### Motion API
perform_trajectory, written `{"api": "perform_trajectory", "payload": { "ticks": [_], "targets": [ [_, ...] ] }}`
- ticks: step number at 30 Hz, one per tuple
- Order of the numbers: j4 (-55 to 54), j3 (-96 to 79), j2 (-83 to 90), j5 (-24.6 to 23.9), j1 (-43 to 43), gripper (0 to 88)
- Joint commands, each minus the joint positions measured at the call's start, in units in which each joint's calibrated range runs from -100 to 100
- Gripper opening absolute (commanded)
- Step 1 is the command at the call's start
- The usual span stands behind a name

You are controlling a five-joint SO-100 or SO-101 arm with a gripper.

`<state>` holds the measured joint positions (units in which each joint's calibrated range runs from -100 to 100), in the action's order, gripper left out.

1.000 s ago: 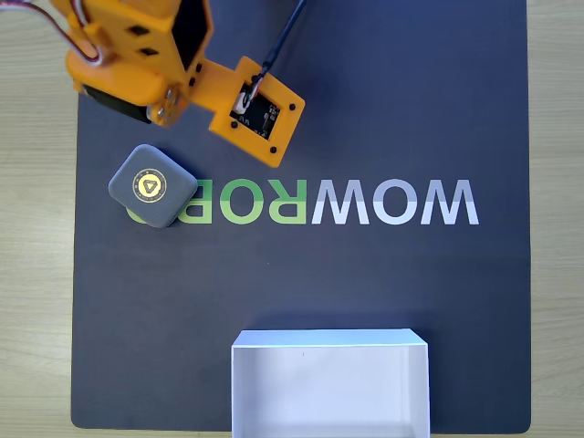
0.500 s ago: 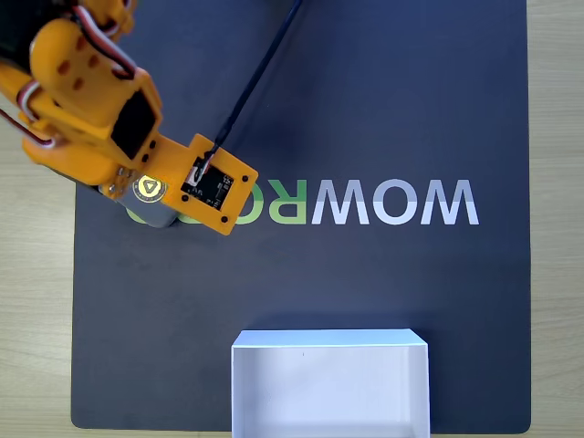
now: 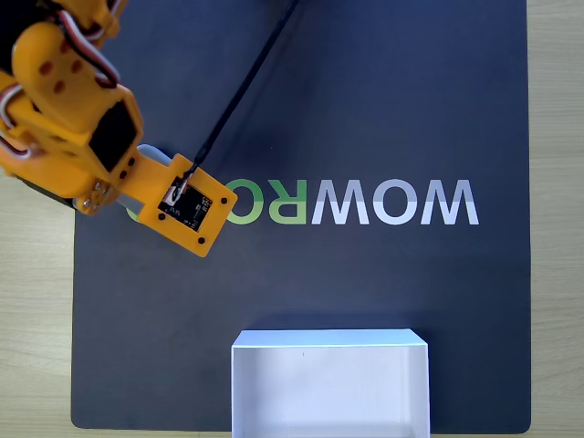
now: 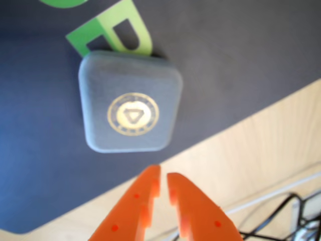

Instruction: Grab the usb to bin

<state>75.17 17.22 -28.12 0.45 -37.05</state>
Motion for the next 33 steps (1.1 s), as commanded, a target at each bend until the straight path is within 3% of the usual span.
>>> {"api": "perform_trajectory", "payload": {
  "ticks": [1,14,33],
  "targets": [
    [1.96,-0.05,1.12,-0.24,-0.50,7.8],
    [9.20,-1.95,0.95,-0.29,-0.50,46.4],
    [8.50,-1.86,-8.63,-3.23,0.26,48.5]
  ]
}}
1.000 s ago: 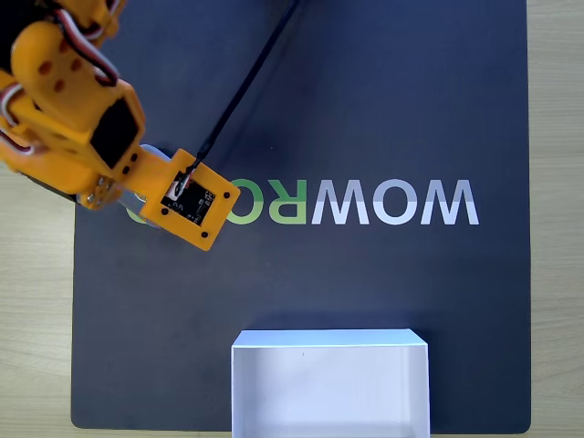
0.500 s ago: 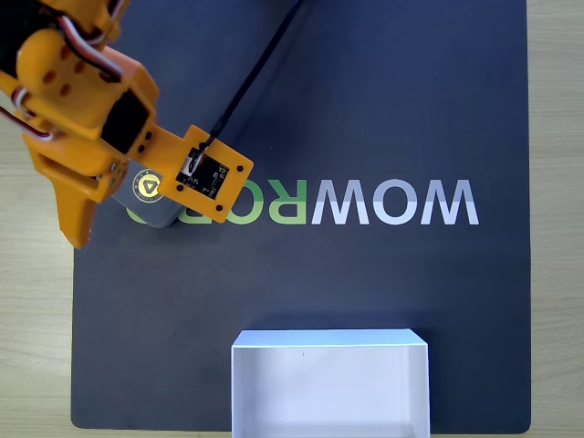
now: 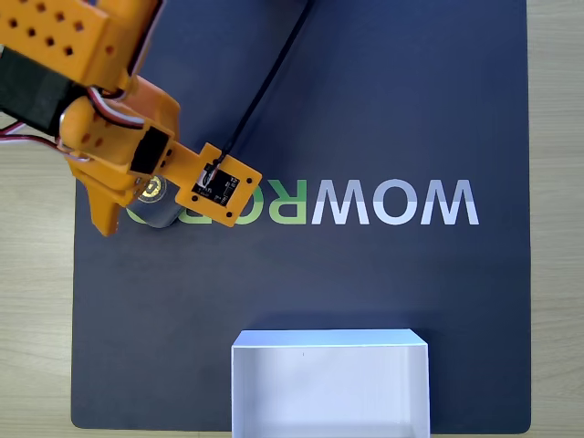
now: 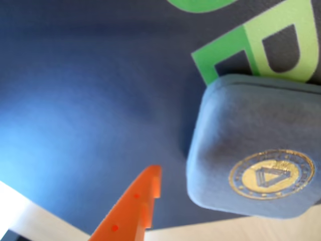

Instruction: Grab the usb to bin

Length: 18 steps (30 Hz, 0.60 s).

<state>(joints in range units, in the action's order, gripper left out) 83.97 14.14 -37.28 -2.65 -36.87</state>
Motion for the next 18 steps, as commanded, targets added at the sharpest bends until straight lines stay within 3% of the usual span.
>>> {"api": "perform_trajectory", "payload": {
  "ticks": [1,18],
  "targets": [
    [-1.16,1.21,0.02,-0.14,0.09,48.5],
    [-3.26,1.85,-3.97,-0.14,-0.17,48.4]
  ]
}}
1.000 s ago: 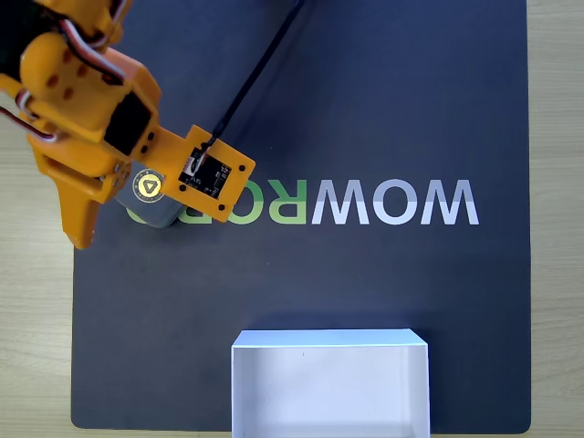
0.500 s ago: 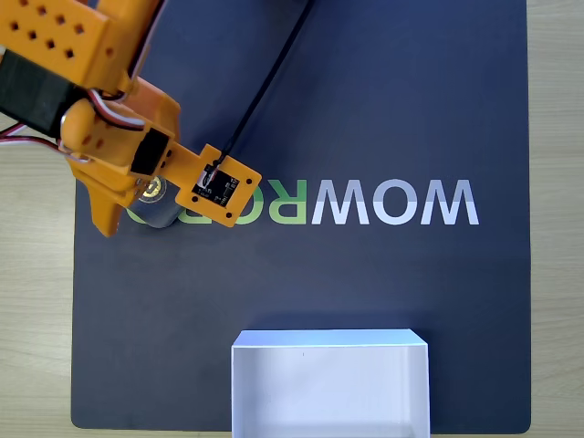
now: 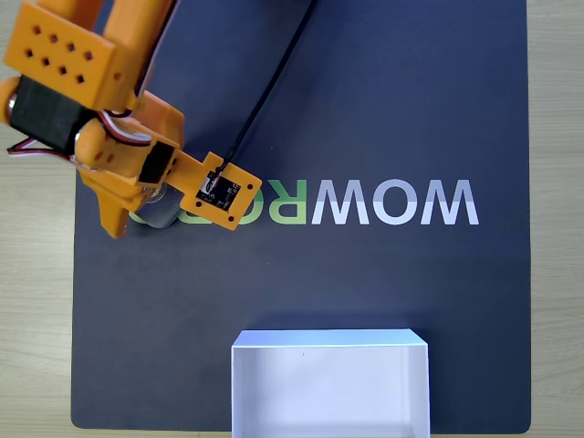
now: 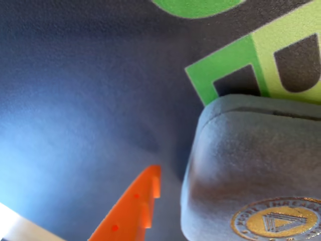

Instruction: Grab the usb to bin

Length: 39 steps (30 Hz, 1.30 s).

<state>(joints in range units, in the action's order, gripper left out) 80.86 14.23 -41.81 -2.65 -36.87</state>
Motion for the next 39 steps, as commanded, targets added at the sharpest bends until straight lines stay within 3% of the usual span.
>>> {"api": "perform_trajectory", "payload": {
  "ticks": [1,6,13,17,26,39],
  "targets": [
    [-0.15,1.76,0.57,-0.14,-0.17,48.4],
    [-0.33,1.76,0.57,-0.14,-0.34,45.6],
    [-2.08,1.76,1.08,-0.14,-0.59,21.1],
    [-2.51,1.76,1.25,-0.09,-0.67,13.8],
    [-2.69,1.76,1.92,0.12,-0.50,12.9],
    [-9.67,-4.03,21.25,0.39,5.64,13.4]
  ]
}}
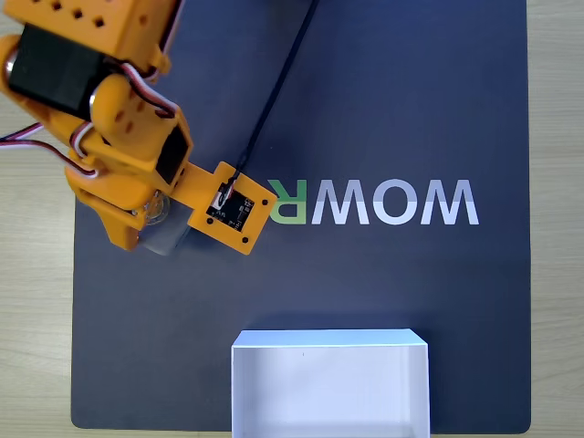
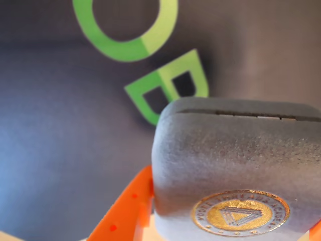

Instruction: Grab the usb to bin

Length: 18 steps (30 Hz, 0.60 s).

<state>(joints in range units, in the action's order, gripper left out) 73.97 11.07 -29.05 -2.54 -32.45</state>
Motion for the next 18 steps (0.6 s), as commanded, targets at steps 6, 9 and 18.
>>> {"api": "perform_trajectory", "payload": {
  "ticks": [6,9,18],
  "targets": [
    [-7.49,-5.38,22.65,0.28,8.54,13.6],
    [-8.97,-6.28,32.99,0.28,15.61,13.6],
    [-4.69,-6.28,49.61,0.33,25.46,13.4]
  ]
}}
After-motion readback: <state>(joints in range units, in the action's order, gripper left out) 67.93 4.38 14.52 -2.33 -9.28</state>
